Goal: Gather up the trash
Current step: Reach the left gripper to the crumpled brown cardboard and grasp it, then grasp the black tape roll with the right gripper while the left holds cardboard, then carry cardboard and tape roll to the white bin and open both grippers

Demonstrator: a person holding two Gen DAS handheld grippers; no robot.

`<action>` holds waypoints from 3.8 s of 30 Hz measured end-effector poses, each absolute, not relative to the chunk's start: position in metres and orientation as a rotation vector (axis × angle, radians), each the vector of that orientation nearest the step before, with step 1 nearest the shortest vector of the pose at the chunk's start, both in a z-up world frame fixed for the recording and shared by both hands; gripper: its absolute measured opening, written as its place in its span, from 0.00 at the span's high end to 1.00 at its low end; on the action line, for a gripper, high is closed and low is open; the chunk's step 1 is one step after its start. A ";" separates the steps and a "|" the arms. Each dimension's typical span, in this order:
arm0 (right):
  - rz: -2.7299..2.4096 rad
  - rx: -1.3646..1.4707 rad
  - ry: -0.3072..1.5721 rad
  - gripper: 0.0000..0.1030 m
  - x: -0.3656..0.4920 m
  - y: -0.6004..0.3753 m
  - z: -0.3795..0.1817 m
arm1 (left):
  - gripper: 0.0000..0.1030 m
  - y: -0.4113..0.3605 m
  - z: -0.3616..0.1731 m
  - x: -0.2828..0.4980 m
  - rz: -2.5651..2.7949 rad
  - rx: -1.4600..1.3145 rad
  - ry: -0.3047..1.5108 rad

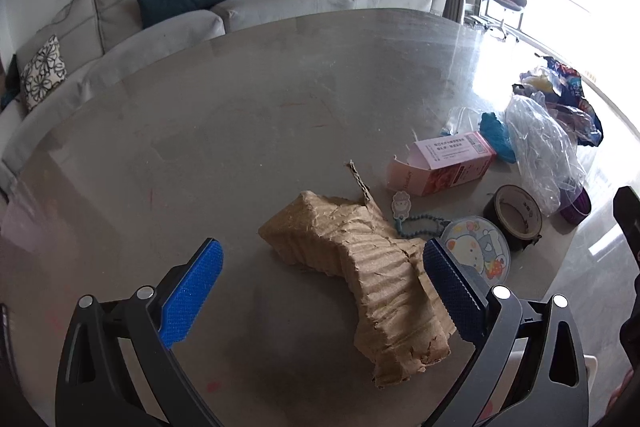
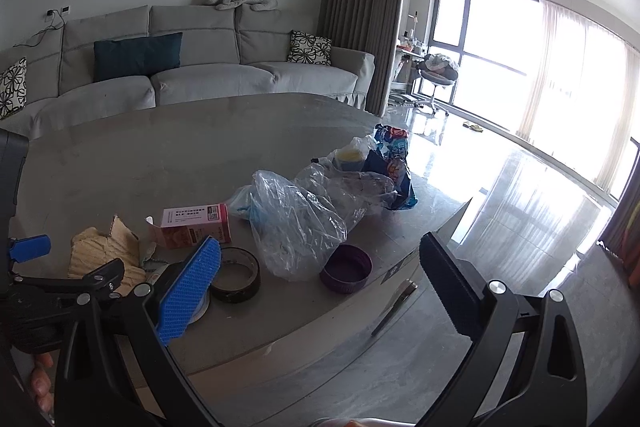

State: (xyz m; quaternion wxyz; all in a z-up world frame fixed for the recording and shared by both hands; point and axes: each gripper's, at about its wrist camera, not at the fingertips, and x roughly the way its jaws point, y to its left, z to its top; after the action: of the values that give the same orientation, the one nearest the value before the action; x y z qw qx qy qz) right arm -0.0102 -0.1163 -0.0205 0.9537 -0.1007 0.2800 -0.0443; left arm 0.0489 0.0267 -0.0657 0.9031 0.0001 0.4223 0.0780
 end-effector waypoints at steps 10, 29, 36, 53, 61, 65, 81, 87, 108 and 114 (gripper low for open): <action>-0.079 -0.220 0.561 0.04 -0.010 -0.113 -0.017 | 0.03 0.022 -0.078 0.050 0.169 0.006 0.882; -0.036 -0.213 0.603 0.04 -0.008 -0.094 -0.034 | 0.70 0.042 -0.036 0.021 0.095 -0.031 0.739; -0.031 -0.175 0.603 0.04 -0.001 -0.079 -0.053 | 0.70 0.059 -0.016 0.013 0.150 0.024 0.664; -0.102 -0.047 0.732 0.21 0.040 -0.077 -0.089 | 0.70 0.070 -0.011 0.011 0.149 0.000 0.659; -0.121 0.033 0.776 0.27 0.045 -0.081 -0.091 | 0.70 0.070 -0.013 0.011 0.144 -0.001 0.664; -0.106 0.011 0.775 0.48 0.040 -0.077 -0.088 | 0.69 0.071 -0.011 0.011 0.142 -0.010 0.663; -0.020 -0.056 0.648 0.50 0.015 -0.060 -0.036 | 0.69 0.068 -0.006 0.010 0.145 0.000 0.644; 0.011 -0.104 0.569 0.51 0.004 -0.052 -0.005 | 0.69 0.067 -0.005 0.009 0.150 -0.002 0.639; -0.196 -0.147 0.524 0.51 -0.119 -0.130 0.024 | 0.69 -0.040 -0.012 -0.056 -0.167 0.126 0.641; -0.303 -0.105 0.566 0.51 -0.160 -0.180 0.018 | 0.69 -0.097 -0.023 -0.086 -0.261 0.184 0.672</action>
State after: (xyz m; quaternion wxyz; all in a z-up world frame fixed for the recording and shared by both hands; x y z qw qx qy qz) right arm -0.1604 -0.1801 0.0178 0.9476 -0.0516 0.2779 -0.1490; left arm -0.0861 -0.0968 -0.0231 0.9315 0.0900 0.3285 -0.1277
